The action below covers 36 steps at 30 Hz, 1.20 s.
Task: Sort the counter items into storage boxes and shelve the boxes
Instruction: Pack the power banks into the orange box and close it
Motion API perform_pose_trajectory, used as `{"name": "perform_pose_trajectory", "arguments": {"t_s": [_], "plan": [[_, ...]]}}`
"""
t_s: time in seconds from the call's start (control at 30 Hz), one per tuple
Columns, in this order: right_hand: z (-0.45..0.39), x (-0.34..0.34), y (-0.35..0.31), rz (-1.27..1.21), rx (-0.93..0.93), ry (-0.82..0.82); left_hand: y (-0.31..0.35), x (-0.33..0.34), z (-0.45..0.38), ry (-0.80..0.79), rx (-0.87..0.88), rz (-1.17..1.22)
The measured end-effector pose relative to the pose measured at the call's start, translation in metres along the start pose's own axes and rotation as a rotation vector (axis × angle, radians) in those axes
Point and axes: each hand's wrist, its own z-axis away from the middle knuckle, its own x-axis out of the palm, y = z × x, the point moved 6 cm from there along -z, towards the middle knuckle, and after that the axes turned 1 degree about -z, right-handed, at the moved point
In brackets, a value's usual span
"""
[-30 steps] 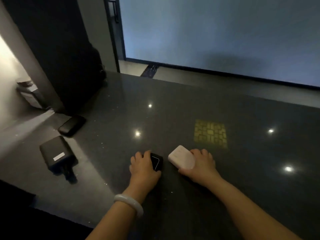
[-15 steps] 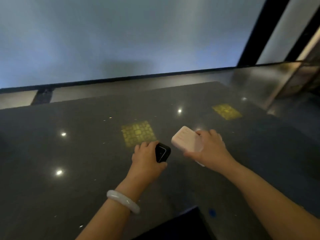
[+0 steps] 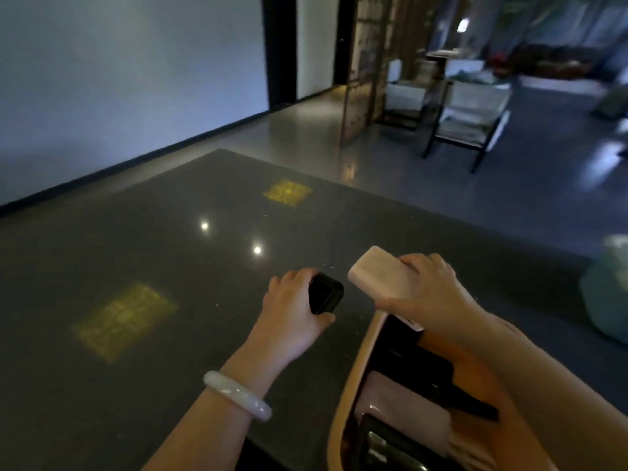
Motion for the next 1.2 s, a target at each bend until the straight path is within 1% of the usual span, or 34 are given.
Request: {"name": "perform_pose_trajectory", "arguments": {"t_s": [0.13, 0.27, 0.33, 0.43, 0.53, 0.73, 0.83, 1.03, 1.2], "plan": [[0.032, -0.002, 0.043, 0.019, 0.086, 0.014, 0.02, 0.02, -0.007, -0.059, 0.15, 0.019], [0.066, 0.015, 0.061, -0.011, 0.113, 0.026, 0.025, 0.037, -0.003, -0.146, 0.258, 0.035], [0.078, 0.027, 0.065, -0.018, 0.133, -0.013, 0.024, 0.044, 0.0, -0.179, 0.304, 0.039], [0.091, 0.048, 0.068, -0.023, 0.127, -0.114, 0.023, 0.05, 0.002, -0.209, 0.349, 0.047], [0.101, 0.062, 0.07, -0.054, 0.119, -0.15, 0.026, 0.052, 0.003, -0.215, 0.37, 0.05], [0.104, 0.067, 0.066, -0.055, 0.036, -0.22, 0.036, 0.053, 0.011, -0.245, 0.394, 0.048], [0.103, 0.067, 0.071, -0.095, 0.053, -0.255, 0.039, 0.055, 0.013, -0.264, 0.381, 0.032], [0.107, 0.071, 0.065, -0.115, -0.04, -0.292, 0.036, 0.055, 0.013, -0.269, 0.306, 0.032], [0.109, 0.07, 0.066, -0.133, -0.04, -0.316, 0.037, 0.055, 0.015, -0.255, 0.279, 0.017]]}}
